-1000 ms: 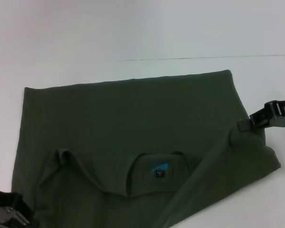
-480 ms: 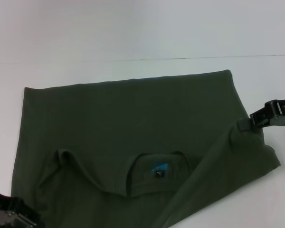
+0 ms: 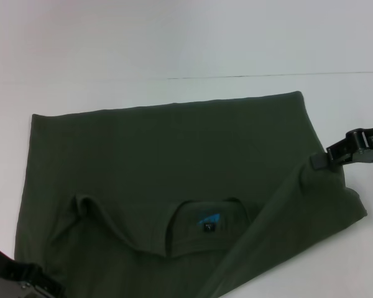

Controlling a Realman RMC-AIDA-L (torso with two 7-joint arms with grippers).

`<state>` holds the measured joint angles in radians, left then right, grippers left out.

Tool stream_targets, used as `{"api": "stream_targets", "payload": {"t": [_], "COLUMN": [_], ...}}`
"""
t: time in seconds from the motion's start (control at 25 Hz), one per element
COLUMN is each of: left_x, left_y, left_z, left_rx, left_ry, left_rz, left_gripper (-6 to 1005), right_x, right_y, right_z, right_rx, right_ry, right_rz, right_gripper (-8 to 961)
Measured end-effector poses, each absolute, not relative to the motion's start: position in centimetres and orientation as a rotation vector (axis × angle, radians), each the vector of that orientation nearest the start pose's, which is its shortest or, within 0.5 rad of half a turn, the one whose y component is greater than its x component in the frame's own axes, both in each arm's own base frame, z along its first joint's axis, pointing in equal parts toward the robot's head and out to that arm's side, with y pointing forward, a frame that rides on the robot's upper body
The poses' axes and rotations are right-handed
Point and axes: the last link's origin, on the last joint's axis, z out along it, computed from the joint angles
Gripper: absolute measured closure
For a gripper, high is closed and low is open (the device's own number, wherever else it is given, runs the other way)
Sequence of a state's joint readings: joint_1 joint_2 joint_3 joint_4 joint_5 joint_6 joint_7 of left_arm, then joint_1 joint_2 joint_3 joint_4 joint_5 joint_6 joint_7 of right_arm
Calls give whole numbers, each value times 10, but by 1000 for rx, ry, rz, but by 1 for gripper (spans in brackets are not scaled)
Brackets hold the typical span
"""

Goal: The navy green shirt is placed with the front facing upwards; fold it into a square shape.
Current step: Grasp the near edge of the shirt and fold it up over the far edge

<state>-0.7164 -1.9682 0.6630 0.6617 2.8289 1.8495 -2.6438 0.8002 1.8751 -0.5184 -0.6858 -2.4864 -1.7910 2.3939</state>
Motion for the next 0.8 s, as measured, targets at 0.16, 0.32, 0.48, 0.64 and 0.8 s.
{"api": "stream_targets", "payload": {"t": [0.16, 0.32, 0.48, 0.64, 0.8], "left_x": [-300, -301, -301, -298, -296], "left_y": [304, 302, 304, 304, 304], "left_z": [34, 33, 33, 30, 28], "left_rx": [2139, 2160, 2207, 2249, 2248], "left_ry": [2194, 2166, 2154, 2087, 2070], "left_rz": [-507, -543, -566, -610, -613], "left_gripper": [326, 372, 458, 569, 706], "right_x": [242, 242, 241, 241, 240], "right_y": [375, 375, 375, 375, 375], "right_z": [83, 83, 83, 83, 84], "right_rx": [-2526, -2527, -2529, -2532, -2533], "right_ry": [1770, 1770, 1769, 1769, 1769], "right_rz": [225, 224, 225, 227, 226], "right_gripper": [934, 935, 935, 935, 935]}}
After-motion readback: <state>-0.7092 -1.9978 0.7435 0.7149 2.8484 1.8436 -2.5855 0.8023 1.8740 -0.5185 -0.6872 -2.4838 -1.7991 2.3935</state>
